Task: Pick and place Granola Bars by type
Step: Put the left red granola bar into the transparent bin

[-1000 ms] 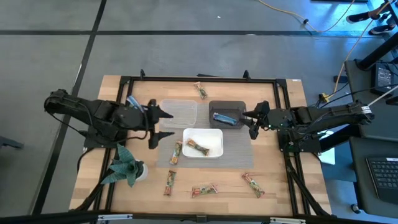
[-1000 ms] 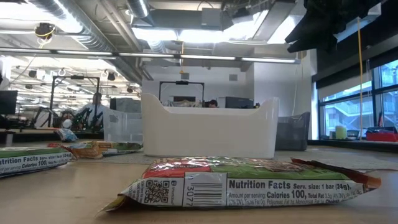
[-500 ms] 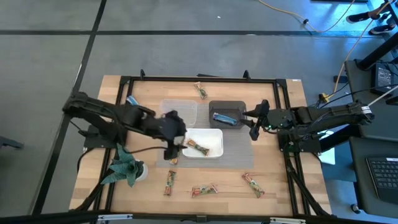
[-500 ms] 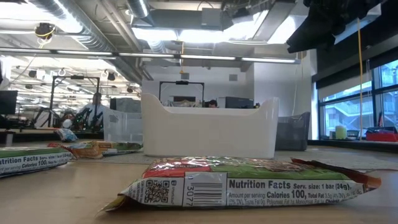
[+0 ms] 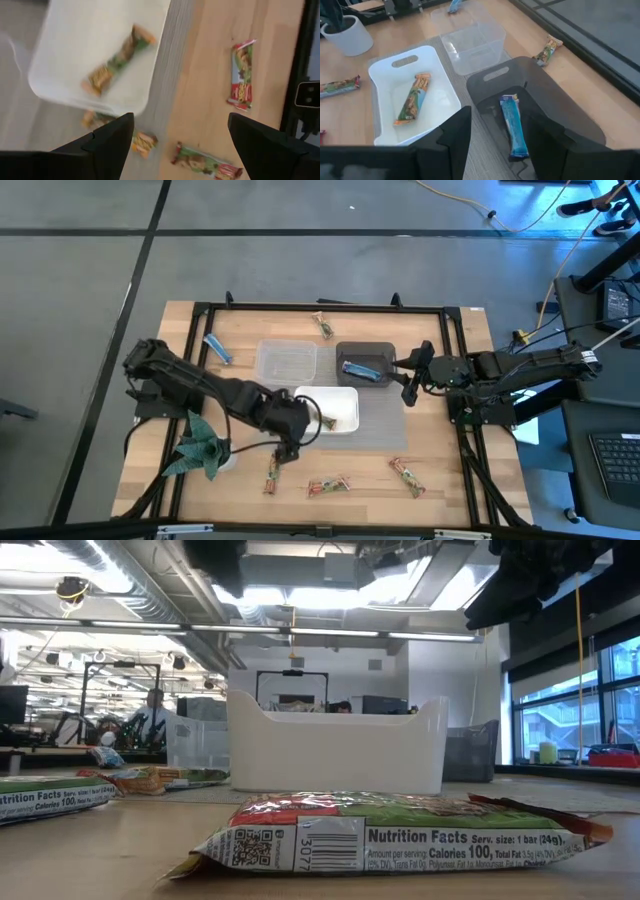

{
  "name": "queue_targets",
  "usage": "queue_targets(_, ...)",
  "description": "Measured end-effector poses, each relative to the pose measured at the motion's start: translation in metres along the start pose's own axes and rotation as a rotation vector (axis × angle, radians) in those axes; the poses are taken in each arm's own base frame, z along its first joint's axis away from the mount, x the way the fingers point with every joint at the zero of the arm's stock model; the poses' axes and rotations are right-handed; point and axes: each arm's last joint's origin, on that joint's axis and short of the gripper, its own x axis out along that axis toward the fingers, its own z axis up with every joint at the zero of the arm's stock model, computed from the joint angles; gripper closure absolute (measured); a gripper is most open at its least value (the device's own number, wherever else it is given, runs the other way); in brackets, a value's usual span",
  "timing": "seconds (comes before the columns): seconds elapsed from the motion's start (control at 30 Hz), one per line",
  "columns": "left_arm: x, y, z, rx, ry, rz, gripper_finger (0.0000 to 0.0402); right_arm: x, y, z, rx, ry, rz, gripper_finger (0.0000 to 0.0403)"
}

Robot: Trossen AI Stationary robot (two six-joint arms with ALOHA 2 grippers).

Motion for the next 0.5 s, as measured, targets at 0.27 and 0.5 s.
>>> queue_targets(0.27,0.023,-0.031,-0.024,-0.202,0.093,0.026,0.0089,0.0,0.001,0.0,0.05,0.014,0.03,0.0228)
queue_targets(0.5,0.06,-0.054,-0.047,-0.224,0.183,0.104,0.0089,0.0,0.001,-0.001,0.039,0.024,0.05,0.0228)
